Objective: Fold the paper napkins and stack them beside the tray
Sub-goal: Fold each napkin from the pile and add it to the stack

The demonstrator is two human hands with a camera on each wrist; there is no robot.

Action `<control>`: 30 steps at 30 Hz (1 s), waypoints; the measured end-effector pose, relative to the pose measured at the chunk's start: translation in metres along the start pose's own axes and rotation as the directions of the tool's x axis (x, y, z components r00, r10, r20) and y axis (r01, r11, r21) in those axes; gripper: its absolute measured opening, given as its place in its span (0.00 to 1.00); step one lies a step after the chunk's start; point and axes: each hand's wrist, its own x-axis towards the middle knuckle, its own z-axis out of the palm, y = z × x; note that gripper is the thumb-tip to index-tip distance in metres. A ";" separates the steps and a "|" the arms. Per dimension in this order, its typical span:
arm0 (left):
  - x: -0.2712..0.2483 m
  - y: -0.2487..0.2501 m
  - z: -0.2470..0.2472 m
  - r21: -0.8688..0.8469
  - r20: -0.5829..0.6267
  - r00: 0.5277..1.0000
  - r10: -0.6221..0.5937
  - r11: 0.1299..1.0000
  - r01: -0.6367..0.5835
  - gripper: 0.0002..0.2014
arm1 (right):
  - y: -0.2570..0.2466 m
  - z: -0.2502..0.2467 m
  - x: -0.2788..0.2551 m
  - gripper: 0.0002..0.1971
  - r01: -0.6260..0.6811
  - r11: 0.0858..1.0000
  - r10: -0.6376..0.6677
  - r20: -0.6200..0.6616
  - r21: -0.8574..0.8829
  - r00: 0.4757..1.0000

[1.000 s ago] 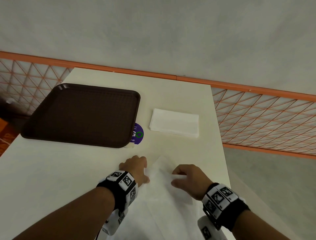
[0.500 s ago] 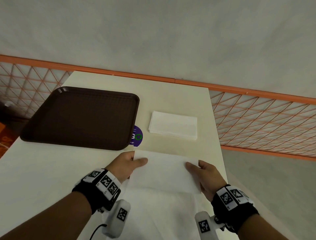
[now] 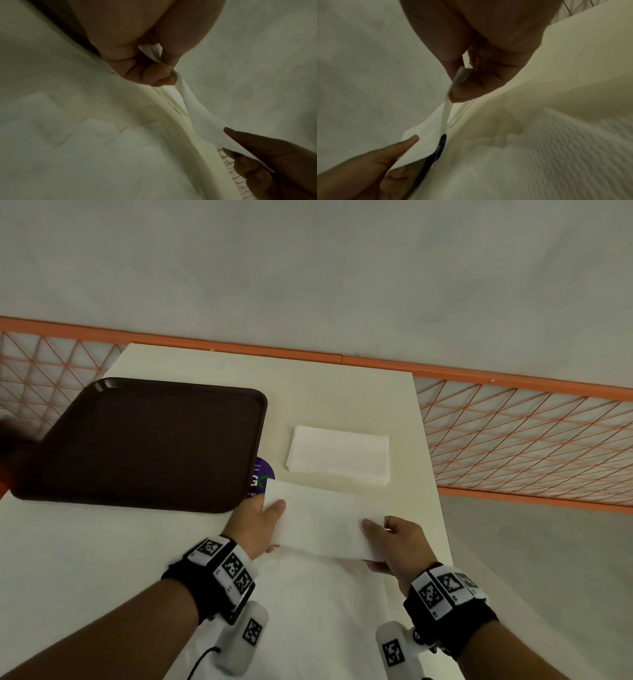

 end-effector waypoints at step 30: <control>0.145 0.071 0.030 0.700 -0.129 0.964 0.233 0.710 -0.078 0.15 | -0.085 -0.015 0.150 0.14 -0.051 0.654 -0.179 -0.219 -0.755 0.959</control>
